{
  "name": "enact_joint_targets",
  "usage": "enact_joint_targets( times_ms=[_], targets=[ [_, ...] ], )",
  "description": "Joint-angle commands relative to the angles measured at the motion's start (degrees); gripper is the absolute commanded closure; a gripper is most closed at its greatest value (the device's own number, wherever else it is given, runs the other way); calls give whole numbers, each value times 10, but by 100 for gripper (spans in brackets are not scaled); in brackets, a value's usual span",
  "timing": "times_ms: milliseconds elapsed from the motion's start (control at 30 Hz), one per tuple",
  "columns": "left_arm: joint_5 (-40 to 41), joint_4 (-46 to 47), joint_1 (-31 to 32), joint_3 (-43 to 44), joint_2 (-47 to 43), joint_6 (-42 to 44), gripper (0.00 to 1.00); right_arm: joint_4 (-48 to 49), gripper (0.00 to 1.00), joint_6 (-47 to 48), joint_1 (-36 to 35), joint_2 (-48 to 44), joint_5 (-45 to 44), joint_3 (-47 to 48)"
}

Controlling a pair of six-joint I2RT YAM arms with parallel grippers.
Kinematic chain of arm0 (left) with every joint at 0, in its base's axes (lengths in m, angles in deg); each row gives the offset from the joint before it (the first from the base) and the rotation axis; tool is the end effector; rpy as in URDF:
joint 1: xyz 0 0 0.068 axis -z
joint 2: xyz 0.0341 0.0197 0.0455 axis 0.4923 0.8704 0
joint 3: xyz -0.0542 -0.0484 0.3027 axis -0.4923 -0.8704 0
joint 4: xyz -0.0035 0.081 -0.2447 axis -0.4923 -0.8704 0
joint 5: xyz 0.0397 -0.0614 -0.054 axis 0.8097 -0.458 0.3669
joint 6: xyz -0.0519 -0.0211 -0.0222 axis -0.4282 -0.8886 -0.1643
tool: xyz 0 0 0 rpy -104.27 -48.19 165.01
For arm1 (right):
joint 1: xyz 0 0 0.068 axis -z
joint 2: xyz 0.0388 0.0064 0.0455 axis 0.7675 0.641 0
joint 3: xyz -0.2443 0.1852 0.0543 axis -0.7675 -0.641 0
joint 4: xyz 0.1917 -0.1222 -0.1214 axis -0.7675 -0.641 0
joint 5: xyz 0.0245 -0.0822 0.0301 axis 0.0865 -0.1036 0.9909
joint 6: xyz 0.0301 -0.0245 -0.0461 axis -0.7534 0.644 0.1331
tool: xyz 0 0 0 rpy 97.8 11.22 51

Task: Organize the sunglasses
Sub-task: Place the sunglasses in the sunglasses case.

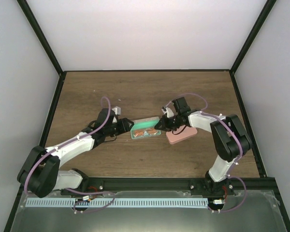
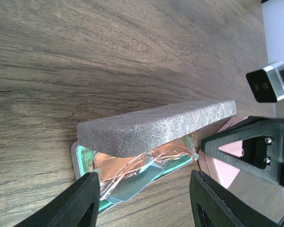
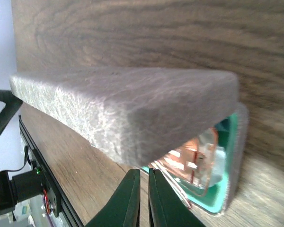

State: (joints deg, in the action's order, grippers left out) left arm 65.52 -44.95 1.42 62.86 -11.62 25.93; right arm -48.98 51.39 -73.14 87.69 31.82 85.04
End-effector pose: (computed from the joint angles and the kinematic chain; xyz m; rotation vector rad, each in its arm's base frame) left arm 0.2102 -0.1387 0.2247 -0.1522 2.4148 -0.9484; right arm 0.2901 0.1552 0.1904 -0.2077 2.6998 1.2304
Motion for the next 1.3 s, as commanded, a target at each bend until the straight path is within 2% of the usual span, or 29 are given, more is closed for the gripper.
enact_joint_targets(
  times_ms=[0,400,800,1100,1267],
  targets=[
    [-2,11,3,10,-2,2,46,1,93,1,-27,23,3,29],
    [6,5,3,-8,-20,0,46,5,93,1,-30,51,-24,24],
    [-10,16,7,-20,-20,-3,46,-18,93,-10,-30,-38,2,50],
    [-11,13,15,-15,-16,1,47,-2,93,-19,-30,-29,15,44],
    [-6,0,15,-6,-33,6,47,-26,93,-18,-30,-53,27,91]
  ],
)
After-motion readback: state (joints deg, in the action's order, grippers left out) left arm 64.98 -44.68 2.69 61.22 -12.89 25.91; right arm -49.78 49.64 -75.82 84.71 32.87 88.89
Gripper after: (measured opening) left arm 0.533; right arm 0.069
